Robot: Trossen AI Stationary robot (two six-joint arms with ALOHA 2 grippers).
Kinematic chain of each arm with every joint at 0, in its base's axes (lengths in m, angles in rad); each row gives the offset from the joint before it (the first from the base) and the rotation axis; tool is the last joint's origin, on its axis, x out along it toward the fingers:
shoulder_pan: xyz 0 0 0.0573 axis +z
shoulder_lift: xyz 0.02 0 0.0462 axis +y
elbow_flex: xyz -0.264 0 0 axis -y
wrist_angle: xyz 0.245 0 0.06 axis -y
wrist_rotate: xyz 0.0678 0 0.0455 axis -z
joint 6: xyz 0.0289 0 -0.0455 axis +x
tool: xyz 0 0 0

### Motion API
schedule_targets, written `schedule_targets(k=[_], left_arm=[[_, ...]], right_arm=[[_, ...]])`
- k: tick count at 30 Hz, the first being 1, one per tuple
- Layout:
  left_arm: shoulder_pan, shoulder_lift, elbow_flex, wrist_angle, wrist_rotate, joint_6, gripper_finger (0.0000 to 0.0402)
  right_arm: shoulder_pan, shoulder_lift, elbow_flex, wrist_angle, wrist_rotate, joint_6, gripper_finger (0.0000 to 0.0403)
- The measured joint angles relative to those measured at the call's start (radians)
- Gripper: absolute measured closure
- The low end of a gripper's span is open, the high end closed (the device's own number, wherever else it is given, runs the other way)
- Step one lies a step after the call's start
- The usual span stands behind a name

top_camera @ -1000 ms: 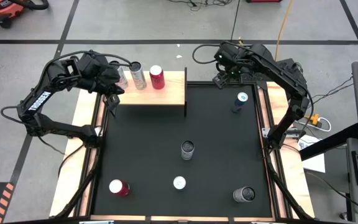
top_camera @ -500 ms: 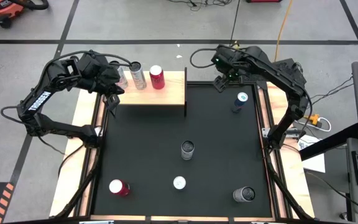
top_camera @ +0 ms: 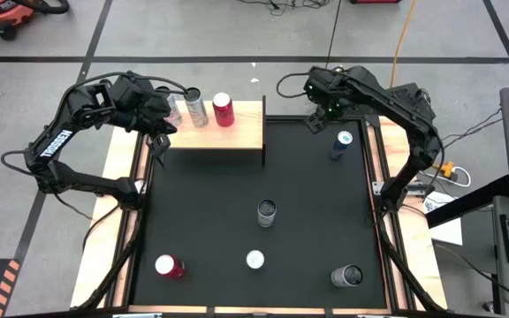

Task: Place canned beverage on shelf
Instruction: Put the top blue soda can on the shelf

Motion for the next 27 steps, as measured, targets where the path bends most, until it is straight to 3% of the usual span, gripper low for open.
schedule_targets(k=[11, 21, 27], left_arm=[[0.000, 0.000, 0.000, 0.000, 0.000, 0.000, 0.0401], [0.000, 0.000, 0.000, 0.000, 0.000, -0.002, 0.0401], [0.000, 0.000, 0.000, 0.000, 0.000, -0.004, 0.0401]], right_arm=[[-0.089, 0.000, -0.184, -0.001, 0.075, 0.017, 0.0083], [-0.131, -0.003, -0.295, 0.005, 0.024, 0.013, 0.0083], [-0.140, -0.072, -0.411, 0.067, 0.014, 0.009, 0.0083]])
